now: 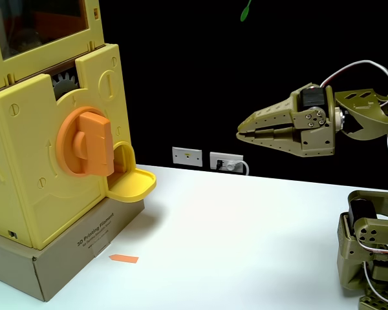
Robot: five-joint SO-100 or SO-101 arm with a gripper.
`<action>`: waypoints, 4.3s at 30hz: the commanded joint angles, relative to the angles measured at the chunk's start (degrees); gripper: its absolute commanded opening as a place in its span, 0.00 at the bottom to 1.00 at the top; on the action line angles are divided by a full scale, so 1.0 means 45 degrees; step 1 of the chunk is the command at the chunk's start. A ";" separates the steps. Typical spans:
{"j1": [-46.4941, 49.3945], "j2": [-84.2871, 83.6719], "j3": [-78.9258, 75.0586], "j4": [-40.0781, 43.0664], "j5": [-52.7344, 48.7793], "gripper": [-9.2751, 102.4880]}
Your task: Turn the button of vending machine.
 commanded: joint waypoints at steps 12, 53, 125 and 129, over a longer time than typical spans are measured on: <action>0.0508 -0.3301 -0.2617 0.1289 -0.3047 0.08; 0.0332 -1.1035 0.3281 -1.6758 -1.4434 0.40; 0.0625 -1.9355 -0.4414 -1.8516 -1.3047 0.07; 0.0508 -1.9355 -0.4414 -1.8594 -1.2500 0.07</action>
